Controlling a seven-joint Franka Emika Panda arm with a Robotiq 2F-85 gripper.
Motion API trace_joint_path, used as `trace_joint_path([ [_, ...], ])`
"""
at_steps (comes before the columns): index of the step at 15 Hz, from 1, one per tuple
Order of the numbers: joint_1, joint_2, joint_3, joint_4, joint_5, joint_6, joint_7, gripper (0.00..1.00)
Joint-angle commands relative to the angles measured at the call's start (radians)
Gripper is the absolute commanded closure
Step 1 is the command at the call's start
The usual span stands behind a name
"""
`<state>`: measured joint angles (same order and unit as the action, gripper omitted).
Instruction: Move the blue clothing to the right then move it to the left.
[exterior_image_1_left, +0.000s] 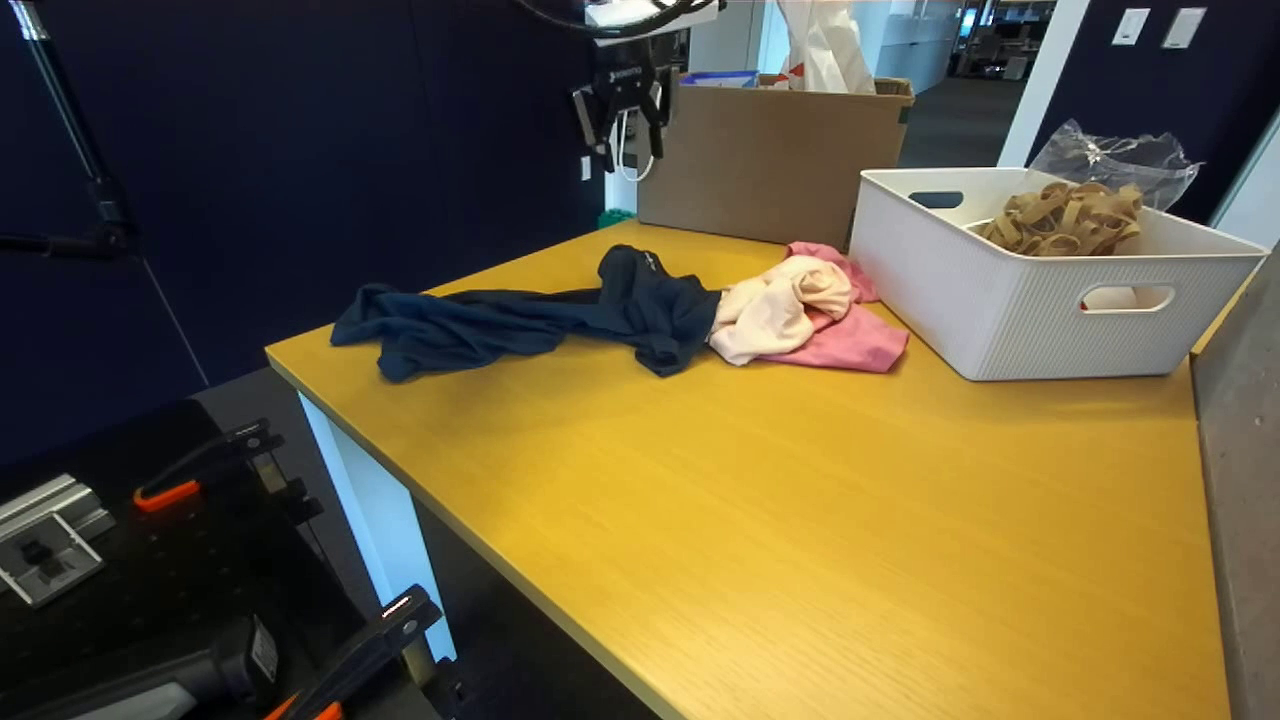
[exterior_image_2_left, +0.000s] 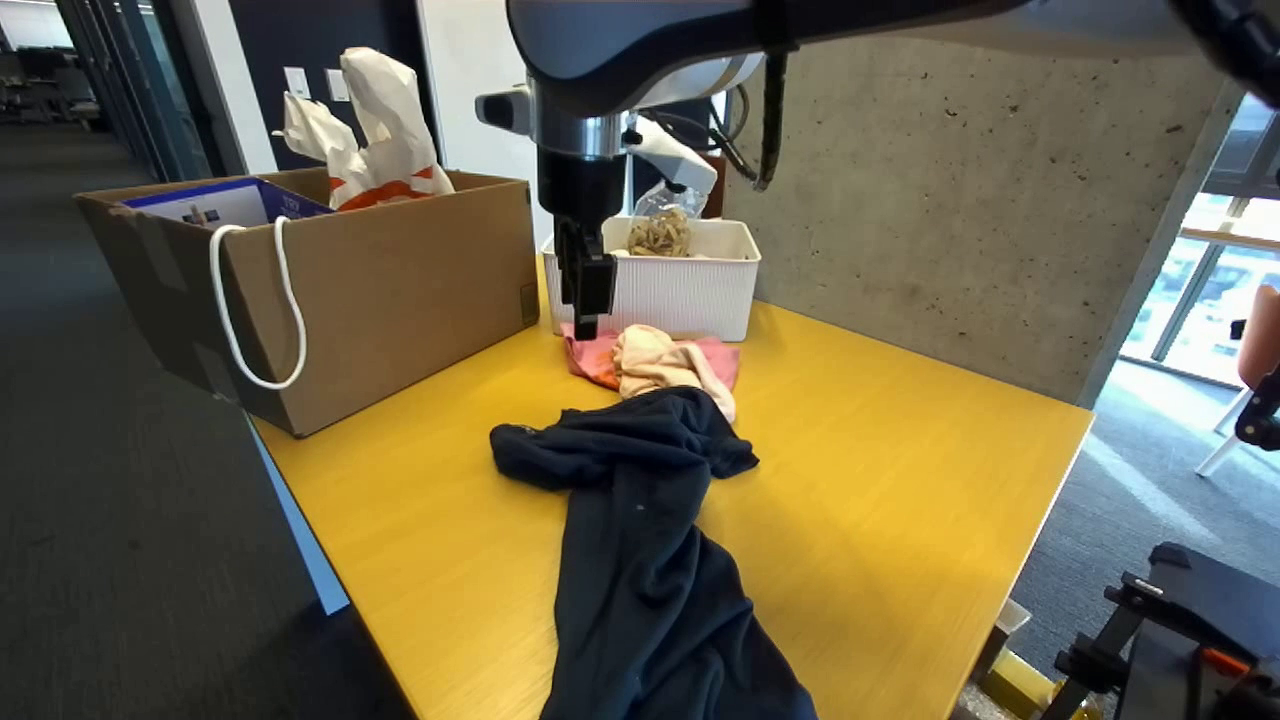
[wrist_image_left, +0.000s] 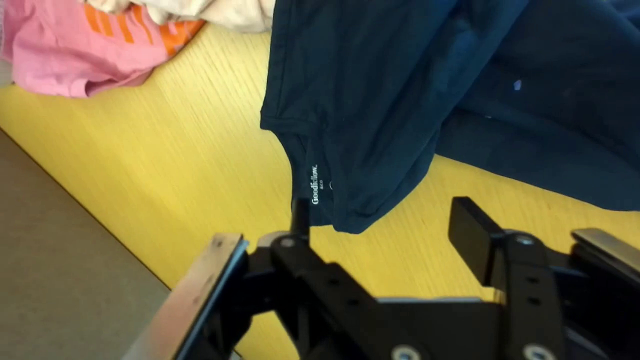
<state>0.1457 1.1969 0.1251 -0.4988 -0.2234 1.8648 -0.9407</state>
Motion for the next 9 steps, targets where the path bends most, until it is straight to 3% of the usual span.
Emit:
trace_joint_path([
  [1, 0.02, -0.031, -0.044, -0.013, -0.027, -0.083, 0.132, 0.0],
  [9, 0.066, -0.07, -0.046, -0.04, -0.025, -0.307, 0.362, 0.0],
])
